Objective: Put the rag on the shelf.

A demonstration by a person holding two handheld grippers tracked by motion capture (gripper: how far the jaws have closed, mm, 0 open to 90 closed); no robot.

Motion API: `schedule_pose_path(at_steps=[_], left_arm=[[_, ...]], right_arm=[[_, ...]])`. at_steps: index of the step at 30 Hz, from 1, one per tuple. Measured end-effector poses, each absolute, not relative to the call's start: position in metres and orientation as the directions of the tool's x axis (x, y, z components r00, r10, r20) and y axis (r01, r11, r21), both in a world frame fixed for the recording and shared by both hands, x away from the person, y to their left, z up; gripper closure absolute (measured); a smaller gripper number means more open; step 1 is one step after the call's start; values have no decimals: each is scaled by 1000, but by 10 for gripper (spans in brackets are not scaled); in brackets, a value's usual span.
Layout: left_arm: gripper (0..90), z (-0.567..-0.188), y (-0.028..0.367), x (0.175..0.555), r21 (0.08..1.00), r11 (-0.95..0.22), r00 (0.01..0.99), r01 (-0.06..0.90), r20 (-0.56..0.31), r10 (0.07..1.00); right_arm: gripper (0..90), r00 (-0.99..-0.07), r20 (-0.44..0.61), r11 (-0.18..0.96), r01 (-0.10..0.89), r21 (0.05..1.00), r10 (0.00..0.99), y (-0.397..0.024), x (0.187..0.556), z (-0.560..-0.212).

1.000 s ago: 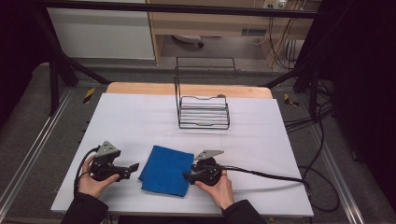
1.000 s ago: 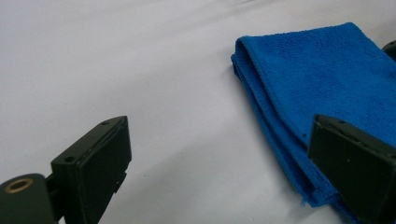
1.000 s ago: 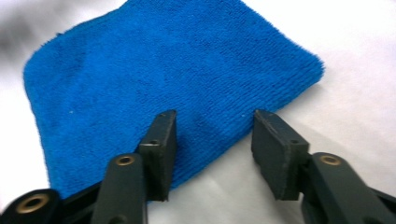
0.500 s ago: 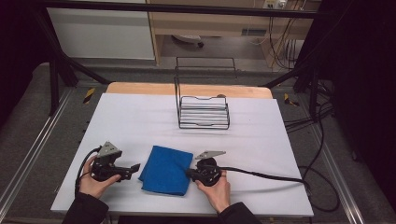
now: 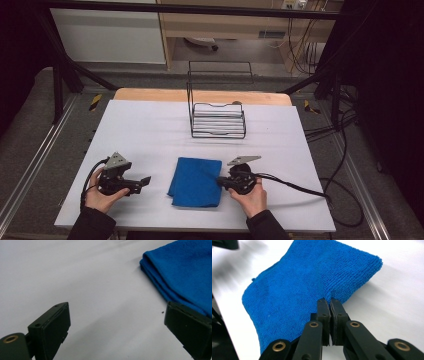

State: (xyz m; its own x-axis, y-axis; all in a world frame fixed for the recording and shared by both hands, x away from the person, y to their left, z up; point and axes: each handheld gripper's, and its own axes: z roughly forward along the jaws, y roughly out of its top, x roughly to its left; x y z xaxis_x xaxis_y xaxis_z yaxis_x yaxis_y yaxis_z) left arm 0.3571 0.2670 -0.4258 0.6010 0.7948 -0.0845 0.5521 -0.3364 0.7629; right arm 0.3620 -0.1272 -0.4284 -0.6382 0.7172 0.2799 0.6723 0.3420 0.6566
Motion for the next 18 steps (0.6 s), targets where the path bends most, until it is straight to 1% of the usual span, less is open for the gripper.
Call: schedule_pose_path(at_steps=[1, 2, 5, 7, 9, 10, 14, 15, 16, 17, 18], left_arm=[[67, -426, 266, 357, 763, -337, 603, 552, -86, 793], [67, -426, 266, 357, 762, -339, 603, 552, -84, 793], [67, -426, 264, 356, 760, -344, 613, 551, -90, 785], [67, -427, 263, 356, 758, -348, 618, 552, -91, 781], [65, -427, 261, 356, 757, -351, 620, 551, -91, 779], [61, -427, 261, 356, 756, -353, 622, 551, -90, 778], [48, -426, 258, 356, 756, -356, 627, 549, -92, 773], [37, -426, 257, 357, 757, -352, 628, 550, -97, 772], [37, -426, 256, 358, 756, -355, 633, 550, -100, 768], [32, -425, 254, 359, 754, -355, 632, 553, -102, 768], [32, -424, 251, 360, 753, -351, 628, 556, -104, 771]], right_arm=[[875, -638, 280, 342, 672, 657, 717, -127, 362, -428], [872, -632, 257, 341, 664, 665, 731, -140, 363, -428], [860, -652, 227, 365, 640, 676, 723, -153, 365, -428], [855, -654, 223, 369, 638, 675, 723, -154, 366, -429], [824, -656, 201, 387, 634, 669, 727, -155, 367, -432], [800, -658, 190, 395, 630, 668, 728, -155, 367, -434], [658, -667, 189, 379, 608, 698, 721, -156, 368, -434], [585, -672, 180, 365, 585, 724, 719, -160, 368, -431], [585, -672, 180, 365, 585, 724, 719, -160, 368, -431], [547, -675, 181, 359, 577, 734, 715, -163, 368, -430], [489, -677, 184, 349, 571, 743, 713, -166, 369, -429]])
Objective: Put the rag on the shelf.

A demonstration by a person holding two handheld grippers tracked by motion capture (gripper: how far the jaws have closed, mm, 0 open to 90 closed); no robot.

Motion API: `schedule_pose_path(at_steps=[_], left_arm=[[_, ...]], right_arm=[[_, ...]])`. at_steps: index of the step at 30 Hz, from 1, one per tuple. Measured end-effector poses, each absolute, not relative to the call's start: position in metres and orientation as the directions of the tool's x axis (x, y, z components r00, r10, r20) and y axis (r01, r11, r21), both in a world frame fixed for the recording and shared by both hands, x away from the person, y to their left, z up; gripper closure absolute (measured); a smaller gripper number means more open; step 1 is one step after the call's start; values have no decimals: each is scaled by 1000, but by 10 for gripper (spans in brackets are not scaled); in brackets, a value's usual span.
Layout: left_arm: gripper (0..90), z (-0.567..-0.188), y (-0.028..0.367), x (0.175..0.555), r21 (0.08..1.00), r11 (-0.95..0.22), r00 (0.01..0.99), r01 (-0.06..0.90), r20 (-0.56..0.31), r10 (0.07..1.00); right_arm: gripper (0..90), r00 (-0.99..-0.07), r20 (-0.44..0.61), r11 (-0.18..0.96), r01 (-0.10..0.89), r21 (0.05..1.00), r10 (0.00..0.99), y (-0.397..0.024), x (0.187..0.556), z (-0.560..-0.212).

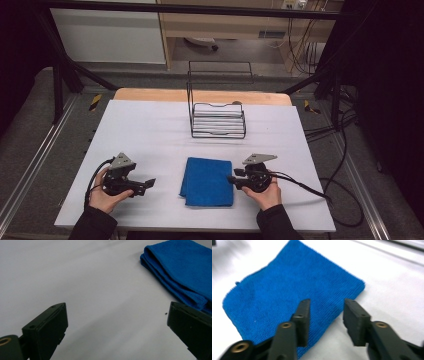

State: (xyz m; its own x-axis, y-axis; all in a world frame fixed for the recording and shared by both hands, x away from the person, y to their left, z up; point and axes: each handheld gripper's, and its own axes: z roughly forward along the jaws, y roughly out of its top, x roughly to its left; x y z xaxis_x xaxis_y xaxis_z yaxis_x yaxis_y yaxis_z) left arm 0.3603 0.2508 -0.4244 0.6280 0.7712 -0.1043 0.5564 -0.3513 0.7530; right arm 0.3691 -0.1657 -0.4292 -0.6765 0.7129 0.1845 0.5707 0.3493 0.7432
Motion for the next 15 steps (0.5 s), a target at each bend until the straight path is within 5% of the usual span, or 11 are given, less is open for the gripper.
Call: schedule_pose_path(at_steps=[9, 15], left_arm=[[34, -405, 216, 376, 762, -366, 654, 534, -97, 750], [72, -398, 183, 394, 751, -393, 677, 531, -97, 730]], right_arm=[[136, -672, 163, 312, 526, 791, 722, -191, 377, -425], [89, -657, 168, 288, 527, 799, 735, -204, 378, -424]])
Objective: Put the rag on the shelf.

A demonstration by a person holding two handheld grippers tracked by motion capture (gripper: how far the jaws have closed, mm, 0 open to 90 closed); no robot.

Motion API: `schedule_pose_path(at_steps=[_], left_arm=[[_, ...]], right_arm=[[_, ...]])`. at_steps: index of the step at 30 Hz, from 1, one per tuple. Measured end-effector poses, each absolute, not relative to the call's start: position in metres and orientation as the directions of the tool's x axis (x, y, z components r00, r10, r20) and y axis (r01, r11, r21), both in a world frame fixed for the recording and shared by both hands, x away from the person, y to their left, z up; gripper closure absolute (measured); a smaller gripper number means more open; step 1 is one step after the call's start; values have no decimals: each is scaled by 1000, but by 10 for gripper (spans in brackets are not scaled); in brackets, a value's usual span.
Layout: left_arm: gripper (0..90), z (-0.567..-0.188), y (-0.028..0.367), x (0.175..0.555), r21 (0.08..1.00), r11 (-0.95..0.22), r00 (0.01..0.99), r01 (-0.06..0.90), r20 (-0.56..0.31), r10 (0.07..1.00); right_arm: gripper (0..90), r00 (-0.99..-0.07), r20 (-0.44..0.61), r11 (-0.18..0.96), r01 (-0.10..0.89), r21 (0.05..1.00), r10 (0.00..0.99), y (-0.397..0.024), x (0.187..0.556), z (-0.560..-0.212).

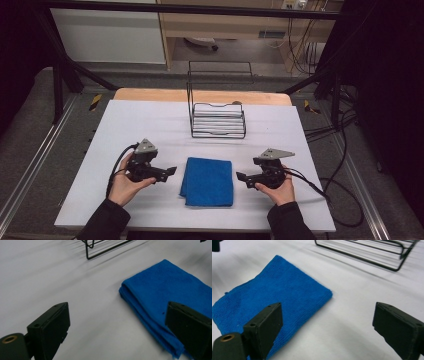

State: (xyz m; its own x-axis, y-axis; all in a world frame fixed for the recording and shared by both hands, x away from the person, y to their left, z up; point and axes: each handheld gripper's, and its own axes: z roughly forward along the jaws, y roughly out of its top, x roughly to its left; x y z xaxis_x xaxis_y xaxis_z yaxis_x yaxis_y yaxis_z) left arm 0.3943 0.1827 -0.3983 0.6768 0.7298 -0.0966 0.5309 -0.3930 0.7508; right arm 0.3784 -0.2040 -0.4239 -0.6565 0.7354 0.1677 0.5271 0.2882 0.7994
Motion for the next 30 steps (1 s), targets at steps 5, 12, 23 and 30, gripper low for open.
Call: schedule_pose_path(at_steps=[5, 12, 23, 30], left_arm=[[145, -401, 156, 411, 748, -392, 681, 536, -108, 724], [290, -411, 135, 426, 731, -395, 671, 557, -115, 733], [544, -430, 133, 432, 676, -418, 665, 607, -144, 733], [633, -437, 129, 434, 662, -427, 664, 616, -144, 734]], right_arm=[[68, -640, 178, 275, 542, 794, 748, -212, 378, -423], [63, -635, 176, 271, 542, 796, 752, -214, 378, -423], [70, -642, 177, 280, 543, 792, 746, -211, 378, -426], [82, -649, 178, 292, 548, 784, 740, -210, 378, -428]])
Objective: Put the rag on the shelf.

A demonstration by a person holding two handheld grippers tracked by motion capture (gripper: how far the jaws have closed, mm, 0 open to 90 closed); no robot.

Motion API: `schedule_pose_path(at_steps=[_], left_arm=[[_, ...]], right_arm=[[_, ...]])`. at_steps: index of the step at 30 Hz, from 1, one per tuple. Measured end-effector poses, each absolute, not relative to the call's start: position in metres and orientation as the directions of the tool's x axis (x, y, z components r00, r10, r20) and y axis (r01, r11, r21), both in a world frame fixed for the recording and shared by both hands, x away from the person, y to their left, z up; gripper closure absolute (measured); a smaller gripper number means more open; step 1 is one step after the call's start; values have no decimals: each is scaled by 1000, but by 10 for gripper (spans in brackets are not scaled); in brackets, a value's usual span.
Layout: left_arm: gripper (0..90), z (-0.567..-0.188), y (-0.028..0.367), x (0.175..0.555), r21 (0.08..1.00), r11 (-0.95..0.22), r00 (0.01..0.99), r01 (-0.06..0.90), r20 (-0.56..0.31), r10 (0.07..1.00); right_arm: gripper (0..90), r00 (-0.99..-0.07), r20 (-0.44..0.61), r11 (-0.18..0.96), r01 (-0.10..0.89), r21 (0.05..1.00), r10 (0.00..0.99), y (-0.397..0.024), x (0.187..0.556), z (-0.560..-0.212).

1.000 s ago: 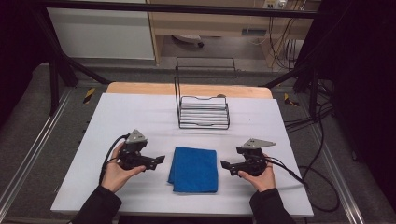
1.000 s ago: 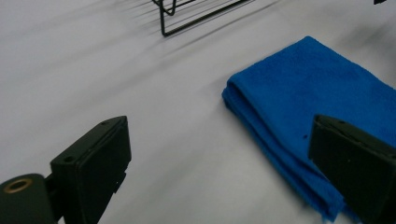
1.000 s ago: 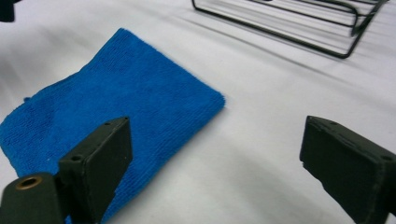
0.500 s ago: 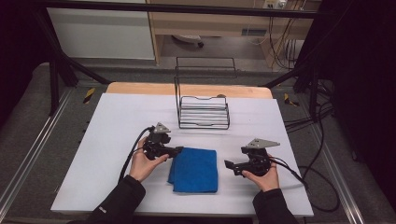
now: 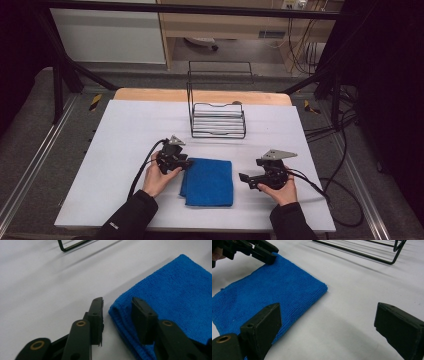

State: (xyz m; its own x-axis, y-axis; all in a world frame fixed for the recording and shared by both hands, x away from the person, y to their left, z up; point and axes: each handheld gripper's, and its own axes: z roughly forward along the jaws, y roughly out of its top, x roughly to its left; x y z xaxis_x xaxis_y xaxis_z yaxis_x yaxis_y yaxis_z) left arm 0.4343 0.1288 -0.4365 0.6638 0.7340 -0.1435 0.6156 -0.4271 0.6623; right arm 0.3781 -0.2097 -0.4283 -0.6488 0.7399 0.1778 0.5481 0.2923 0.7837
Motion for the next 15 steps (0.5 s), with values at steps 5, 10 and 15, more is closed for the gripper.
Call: schedule_pose_path(at_steps=[5, 10, 15], left_arm=[[681, -441, 127, 438, 655, -420, 660, 628, -163, 733], [715, -444, 126, 440, 660, -412, 660, 628, -171, 732], [733, -445, 125, 440, 658, -412, 661, 630, -176, 730]], right_arm=[[92, -647, 185, 289, 554, 781, 739, -209, 379, -428], [103, -645, 195, 283, 559, 779, 739, -209, 380, -428], [117, -652, 193, 292, 558, 777, 733, -206, 382, -428]])
